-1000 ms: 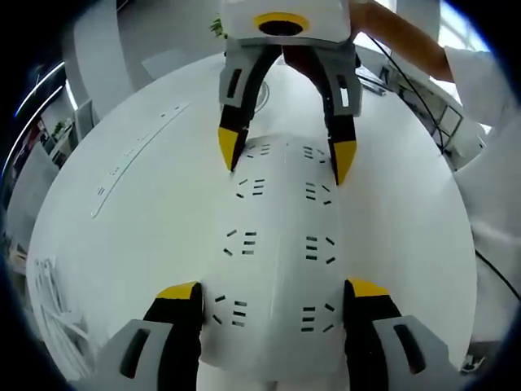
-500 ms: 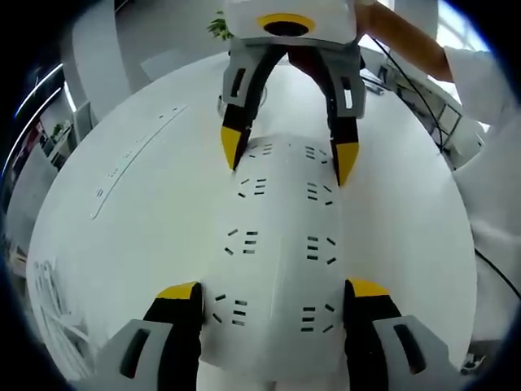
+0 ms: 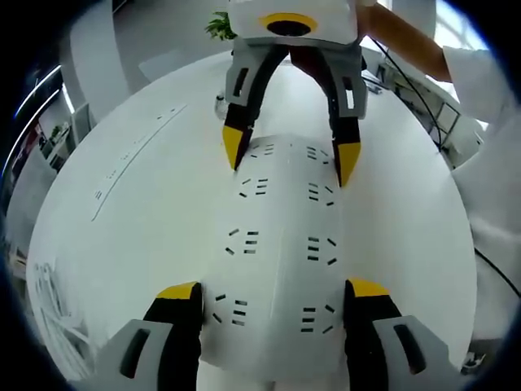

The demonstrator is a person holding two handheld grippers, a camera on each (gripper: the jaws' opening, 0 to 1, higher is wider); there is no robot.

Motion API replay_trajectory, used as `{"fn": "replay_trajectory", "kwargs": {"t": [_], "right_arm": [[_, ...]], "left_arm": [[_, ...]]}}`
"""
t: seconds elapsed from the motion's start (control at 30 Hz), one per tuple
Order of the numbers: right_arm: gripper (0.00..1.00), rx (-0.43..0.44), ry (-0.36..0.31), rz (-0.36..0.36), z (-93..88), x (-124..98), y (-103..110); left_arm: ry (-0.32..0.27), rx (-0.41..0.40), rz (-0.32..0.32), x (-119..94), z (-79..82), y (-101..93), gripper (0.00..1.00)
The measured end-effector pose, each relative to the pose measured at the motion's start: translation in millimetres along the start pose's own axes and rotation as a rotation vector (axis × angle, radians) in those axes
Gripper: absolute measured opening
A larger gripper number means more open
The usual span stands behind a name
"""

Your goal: Straighten the power strip on the desk, plug the charger into it

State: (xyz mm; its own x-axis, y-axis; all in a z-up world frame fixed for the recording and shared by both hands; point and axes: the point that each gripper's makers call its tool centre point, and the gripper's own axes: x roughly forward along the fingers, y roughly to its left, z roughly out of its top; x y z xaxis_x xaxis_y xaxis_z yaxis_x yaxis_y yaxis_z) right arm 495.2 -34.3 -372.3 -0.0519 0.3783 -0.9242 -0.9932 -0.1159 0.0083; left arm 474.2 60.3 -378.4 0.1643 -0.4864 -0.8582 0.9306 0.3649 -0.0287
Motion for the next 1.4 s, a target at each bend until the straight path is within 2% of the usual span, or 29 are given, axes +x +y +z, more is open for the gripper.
{"fn": "replay_trajectory", "kwargs": {"t": [0.6,1.4], "right_arm": [[0.65,0.02,0.007,-0.01,-2.5,-0.3,-4.0],[0.65,0.045,-0.012,-0.023,-0.2,-0.5,11.8]], "left_arm": [[0.0,0.007,-0.004,0.4,1.2,-1.5,0.72],[0.001,0.017,-0.01,1.1,2.5,-3.1,0.72]]}}
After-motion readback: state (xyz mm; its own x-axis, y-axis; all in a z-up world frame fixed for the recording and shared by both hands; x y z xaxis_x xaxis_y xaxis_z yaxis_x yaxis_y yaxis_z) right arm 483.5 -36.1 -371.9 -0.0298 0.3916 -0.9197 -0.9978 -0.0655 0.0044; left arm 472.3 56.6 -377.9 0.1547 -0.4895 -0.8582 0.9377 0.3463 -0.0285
